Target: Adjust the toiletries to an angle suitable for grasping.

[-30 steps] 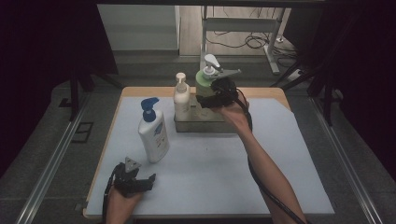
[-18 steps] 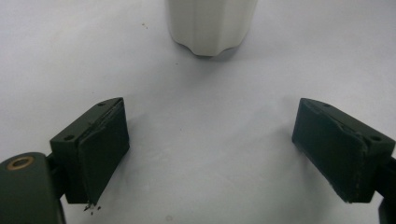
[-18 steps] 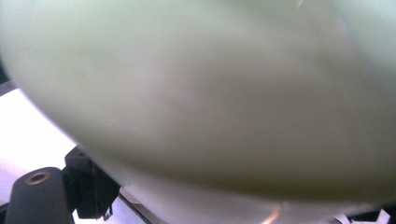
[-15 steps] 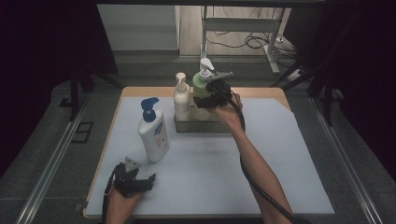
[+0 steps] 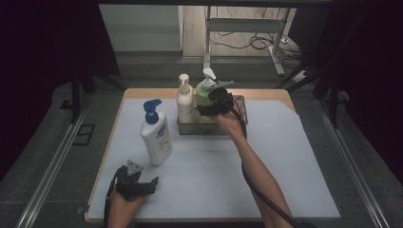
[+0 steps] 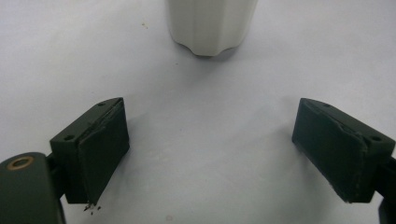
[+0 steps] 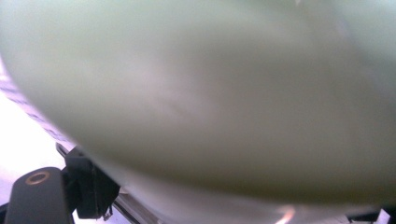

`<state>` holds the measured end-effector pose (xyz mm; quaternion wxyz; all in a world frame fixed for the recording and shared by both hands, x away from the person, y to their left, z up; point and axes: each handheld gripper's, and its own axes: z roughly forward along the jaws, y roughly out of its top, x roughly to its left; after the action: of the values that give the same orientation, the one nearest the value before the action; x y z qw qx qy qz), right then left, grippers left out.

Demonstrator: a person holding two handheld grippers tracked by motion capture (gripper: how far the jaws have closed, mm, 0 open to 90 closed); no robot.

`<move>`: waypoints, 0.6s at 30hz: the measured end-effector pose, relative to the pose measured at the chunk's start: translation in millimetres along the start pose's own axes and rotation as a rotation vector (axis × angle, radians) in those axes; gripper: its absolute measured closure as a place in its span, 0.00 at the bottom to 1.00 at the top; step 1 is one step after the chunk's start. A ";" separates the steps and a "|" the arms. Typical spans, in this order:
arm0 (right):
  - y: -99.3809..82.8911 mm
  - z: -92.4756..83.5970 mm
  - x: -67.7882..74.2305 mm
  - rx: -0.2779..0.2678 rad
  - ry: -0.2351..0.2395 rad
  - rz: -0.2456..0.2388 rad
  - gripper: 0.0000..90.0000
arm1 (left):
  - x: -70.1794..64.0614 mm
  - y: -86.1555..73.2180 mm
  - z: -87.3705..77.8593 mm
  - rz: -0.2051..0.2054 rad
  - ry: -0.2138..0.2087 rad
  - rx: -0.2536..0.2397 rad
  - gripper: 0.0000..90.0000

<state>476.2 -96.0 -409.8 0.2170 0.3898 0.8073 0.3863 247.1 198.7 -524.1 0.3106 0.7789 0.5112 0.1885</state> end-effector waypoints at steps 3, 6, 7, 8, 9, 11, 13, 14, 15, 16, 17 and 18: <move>-4.4 2.2 -1.5 0.004 0.002 0.007 0.14 | 0.0 0.0 -0.1 0.000 0.000 0.001 0.12; -8.1 4.2 -2.4 0.010 0.001 0.010 0.14 | -0.1 0.0 -0.1 0.000 0.001 0.000 0.12; -9.3 4.6 -2.8 0.012 0.001 0.010 0.14 | -0.1 0.0 -0.1 0.000 0.001 0.000 0.12; -10.6 5.1 -3.1 0.012 0.002 0.011 0.14 | -0.1 0.0 0.0 0.000 0.001 0.000 0.12; -11.8 5.5 -3.3 0.015 0.003 0.011 0.14 | -0.2 0.0 0.0 0.000 0.001 0.000 0.12; -13.9 6.1 -3.9 0.016 0.003 0.015 0.14 | -0.1 0.0 0.0 0.000 0.001 0.000 0.12; -15.6 6.5 -4.6 0.019 0.006 0.017 0.14 | 0.0 0.0 -0.1 0.000 0.000 0.000 0.12; -16.4 6.7 -5.0 0.019 0.008 0.020 0.13 | -0.1 0.0 0.0 0.000 0.001 0.000 0.12; -17.2 7.0 -5.2 0.020 0.008 0.022 0.13 | -0.1 0.0 0.0 0.000 0.001 0.000 0.12; -18.1 7.5 -5.2 0.020 0.009 0.024 0.13 | -0.1 0.0 0.0 0.001 0.001 0.000 0.12; -19.1 7.5 -5.4 0.016 0.009 0.025 0.13 | -0.1 0.0 0.0 0.001 0.001 0.000 0.12; -19.8 7.3 -5.8 0.015 0.009 0.028 0.13 | -0.1 0.0 0.0 0.000 0.001 0.000 0.12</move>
<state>475.4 -105.2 -429.6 0.2049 0.4008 0.8057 0.3850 247.1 198.6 -524.2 0.3103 0.7789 0.5112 0.1891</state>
